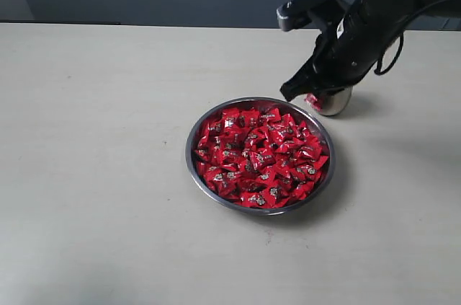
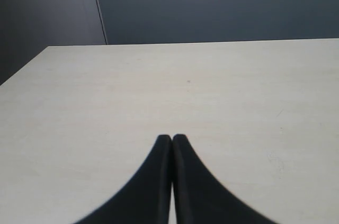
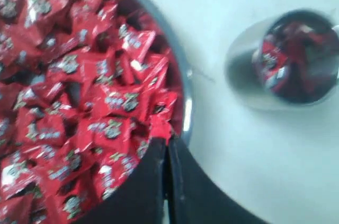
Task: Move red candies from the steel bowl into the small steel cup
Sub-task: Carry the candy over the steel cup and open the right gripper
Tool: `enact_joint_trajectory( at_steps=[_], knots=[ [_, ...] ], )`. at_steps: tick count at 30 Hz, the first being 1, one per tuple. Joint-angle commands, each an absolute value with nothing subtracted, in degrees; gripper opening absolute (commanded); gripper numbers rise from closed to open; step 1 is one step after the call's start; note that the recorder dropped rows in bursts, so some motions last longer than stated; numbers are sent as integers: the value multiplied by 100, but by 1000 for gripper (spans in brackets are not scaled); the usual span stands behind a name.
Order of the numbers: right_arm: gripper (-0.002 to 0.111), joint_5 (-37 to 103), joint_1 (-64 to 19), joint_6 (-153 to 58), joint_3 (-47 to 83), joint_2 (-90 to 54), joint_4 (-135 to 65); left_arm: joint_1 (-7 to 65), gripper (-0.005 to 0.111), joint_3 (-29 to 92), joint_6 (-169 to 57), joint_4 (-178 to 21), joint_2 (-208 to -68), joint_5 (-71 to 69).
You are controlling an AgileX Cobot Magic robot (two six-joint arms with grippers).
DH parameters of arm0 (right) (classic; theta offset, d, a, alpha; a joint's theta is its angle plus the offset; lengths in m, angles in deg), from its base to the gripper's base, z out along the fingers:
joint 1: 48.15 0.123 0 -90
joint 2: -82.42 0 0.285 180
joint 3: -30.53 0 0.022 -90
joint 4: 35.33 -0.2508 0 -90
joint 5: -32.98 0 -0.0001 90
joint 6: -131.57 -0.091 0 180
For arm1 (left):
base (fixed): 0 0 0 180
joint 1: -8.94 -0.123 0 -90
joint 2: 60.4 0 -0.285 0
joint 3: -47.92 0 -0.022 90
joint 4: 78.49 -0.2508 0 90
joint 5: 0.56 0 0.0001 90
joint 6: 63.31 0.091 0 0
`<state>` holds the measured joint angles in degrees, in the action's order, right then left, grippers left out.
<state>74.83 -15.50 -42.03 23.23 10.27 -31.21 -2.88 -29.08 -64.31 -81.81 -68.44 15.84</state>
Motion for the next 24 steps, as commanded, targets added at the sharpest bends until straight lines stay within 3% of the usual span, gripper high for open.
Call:
enact_joint_trajectory(
  at_steps=[1,9,24],
  knots=[
    [0,7127,-1893,-4765,2700,993,-2286,-233,0,-2930,-6445,-8216,-6819,1574],
    [0,6990,-2635,-4768,3267,1474,-2620,-233,0,-2930,-6445,-8216,-6819,1574],
    [0,7093,-2636,-4159,3953,2474,-3327,-233,0,-2930,-6445,-8216,-6819,1574]
  ],
)
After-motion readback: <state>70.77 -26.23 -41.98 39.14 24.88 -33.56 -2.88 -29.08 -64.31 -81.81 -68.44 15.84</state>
